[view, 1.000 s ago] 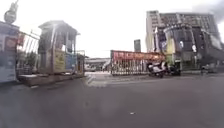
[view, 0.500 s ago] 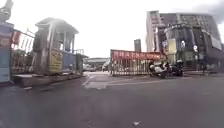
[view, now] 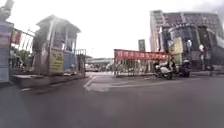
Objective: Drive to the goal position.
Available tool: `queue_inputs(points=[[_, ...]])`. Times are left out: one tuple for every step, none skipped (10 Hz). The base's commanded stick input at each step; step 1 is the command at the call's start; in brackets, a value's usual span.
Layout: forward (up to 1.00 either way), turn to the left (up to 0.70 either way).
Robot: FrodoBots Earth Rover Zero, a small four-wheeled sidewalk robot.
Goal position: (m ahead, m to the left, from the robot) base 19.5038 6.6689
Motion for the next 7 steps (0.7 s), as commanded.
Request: queue_inputs(points=[[0.45,0.00],[0.45,0.00],[0.45,0.00],[0.45,0.00],[0.45,0.00],[0.45,0.00],[0.45,0.00]])
